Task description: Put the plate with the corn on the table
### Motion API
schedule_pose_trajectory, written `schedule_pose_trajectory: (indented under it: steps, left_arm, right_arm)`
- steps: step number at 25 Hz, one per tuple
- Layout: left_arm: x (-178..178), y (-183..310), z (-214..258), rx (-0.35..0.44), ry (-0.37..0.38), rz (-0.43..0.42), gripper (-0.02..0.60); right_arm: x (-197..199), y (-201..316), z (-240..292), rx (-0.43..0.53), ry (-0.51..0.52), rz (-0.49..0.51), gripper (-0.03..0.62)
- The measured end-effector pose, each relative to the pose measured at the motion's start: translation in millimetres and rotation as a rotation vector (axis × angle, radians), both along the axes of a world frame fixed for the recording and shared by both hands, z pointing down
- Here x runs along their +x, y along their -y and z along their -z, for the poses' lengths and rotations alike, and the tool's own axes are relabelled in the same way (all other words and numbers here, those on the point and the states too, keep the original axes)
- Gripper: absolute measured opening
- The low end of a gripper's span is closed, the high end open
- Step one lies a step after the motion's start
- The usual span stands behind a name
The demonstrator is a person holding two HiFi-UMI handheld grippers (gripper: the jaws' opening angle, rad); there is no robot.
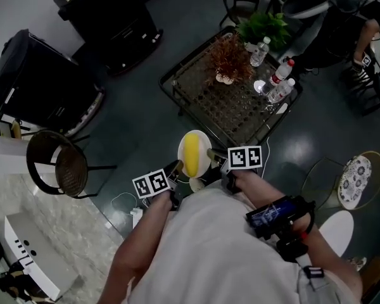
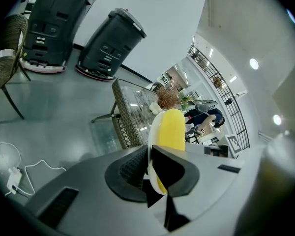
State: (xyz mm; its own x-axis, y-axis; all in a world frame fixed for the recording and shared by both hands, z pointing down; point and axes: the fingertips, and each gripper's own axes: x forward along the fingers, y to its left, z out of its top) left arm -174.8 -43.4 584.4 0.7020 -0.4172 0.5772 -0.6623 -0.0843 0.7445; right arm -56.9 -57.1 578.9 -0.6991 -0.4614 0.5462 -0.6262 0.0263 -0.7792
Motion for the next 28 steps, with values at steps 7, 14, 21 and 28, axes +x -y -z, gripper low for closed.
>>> schedule_pose_trajectory:
  steps: [7, 14, 21, 28]
  left_arm:
    - [-19.8, 10.2, -7.7, -0.017, 0.02, 0.033, 0.034]
    - [-28.7, 44.9, -7.2, 0.004, 0.002, 0.118, 0.034]
    - [-21.9, 78.5, -20.6, -0.017, 0.023, 0.126, 0.033]
    - [-14.8, 100.8, -42.6, -0.058, 0.018, 0.089, 0.034]
  right_arm:
    - [-19.5, 12.8, -13.1, -0.026, 0.011, 0.031, 0.041]
    - [-30.7, 57.5, -11.5, -0.003, 0.028, 0.112, 0.041]
    - [-24.2, 91.6, -25.4, -0.015, 0.036, 0.132, 0.041]
    - [-16.6, 112.4, -48.1, -0.058, 0.009, 0.112, 0.041]
